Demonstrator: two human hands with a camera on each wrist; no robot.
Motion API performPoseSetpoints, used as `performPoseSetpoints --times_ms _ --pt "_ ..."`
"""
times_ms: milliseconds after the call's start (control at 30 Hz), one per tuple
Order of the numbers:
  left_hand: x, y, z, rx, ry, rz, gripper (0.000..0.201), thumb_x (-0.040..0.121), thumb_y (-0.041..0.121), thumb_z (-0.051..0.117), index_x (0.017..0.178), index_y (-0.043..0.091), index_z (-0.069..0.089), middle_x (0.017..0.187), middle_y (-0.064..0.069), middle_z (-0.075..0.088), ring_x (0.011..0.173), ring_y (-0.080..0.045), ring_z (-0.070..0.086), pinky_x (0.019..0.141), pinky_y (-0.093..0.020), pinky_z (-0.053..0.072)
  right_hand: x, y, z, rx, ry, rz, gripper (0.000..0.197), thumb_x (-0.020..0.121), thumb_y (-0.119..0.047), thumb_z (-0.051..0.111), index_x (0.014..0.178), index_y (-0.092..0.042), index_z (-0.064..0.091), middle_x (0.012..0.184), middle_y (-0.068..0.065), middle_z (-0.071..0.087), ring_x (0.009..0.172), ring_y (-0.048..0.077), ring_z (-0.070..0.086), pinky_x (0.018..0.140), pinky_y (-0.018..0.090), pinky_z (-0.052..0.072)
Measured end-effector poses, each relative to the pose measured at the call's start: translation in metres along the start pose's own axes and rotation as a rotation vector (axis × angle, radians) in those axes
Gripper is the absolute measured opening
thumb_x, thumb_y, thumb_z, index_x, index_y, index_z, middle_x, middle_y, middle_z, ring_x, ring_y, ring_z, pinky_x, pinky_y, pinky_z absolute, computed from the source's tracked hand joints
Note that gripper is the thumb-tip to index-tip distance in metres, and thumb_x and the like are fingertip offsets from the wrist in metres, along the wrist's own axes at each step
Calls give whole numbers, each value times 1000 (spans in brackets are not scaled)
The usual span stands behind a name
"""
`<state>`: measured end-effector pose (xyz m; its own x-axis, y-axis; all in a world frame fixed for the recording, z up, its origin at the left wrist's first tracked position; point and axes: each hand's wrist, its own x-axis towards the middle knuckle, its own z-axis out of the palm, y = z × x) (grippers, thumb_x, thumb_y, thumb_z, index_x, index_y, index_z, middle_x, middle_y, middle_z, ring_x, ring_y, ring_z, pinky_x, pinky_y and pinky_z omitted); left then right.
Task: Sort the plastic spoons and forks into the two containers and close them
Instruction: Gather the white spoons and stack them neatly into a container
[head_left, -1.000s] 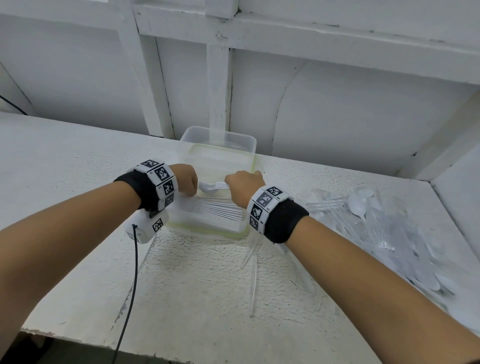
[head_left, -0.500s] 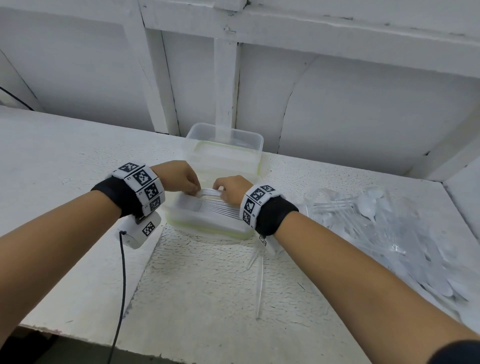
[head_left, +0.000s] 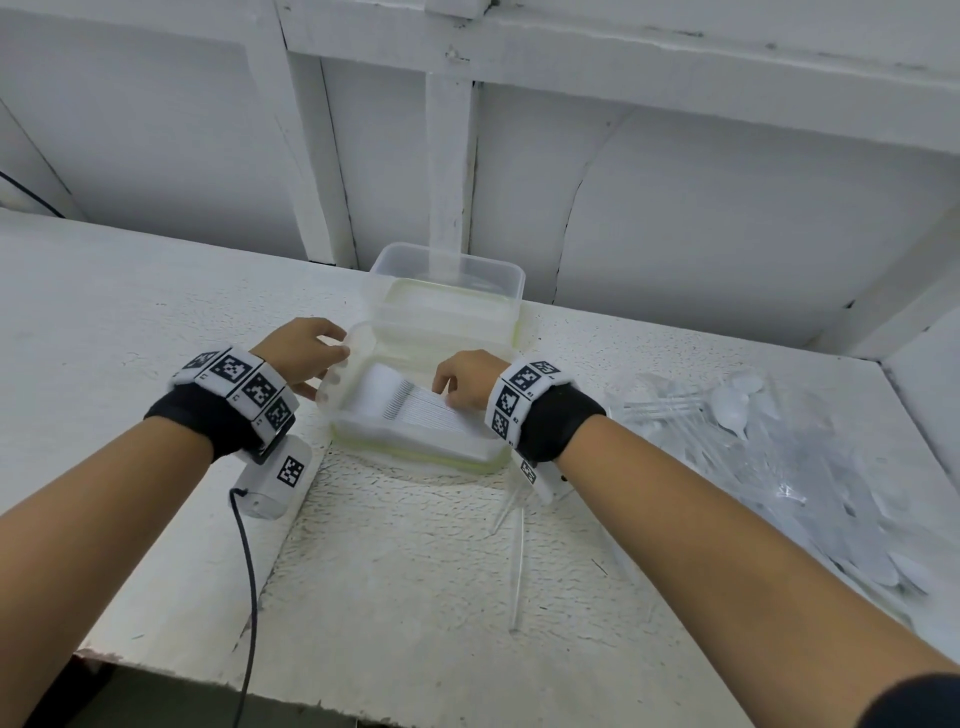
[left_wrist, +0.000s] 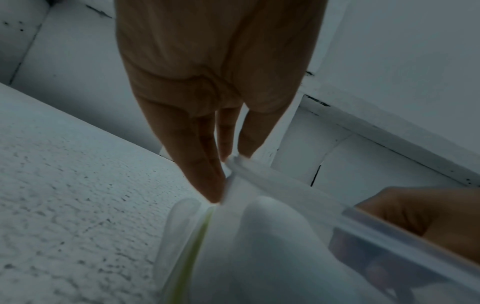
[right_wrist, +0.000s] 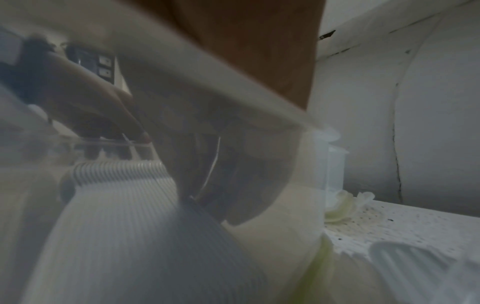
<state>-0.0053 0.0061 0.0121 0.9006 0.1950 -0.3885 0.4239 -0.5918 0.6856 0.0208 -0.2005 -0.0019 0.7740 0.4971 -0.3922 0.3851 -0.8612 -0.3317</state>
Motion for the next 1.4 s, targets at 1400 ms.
performPoseSetpoints --times_ms 1400 --pt "-50 207 264 501 -259 680 36 95 18 44 130 9 52 132 -6 54 122 -22 48 98 -25 35 -243 218 -12 135 320 410 30 96 -21 48 121 -13 62 117 8 63 106 19 57 87 21 37"
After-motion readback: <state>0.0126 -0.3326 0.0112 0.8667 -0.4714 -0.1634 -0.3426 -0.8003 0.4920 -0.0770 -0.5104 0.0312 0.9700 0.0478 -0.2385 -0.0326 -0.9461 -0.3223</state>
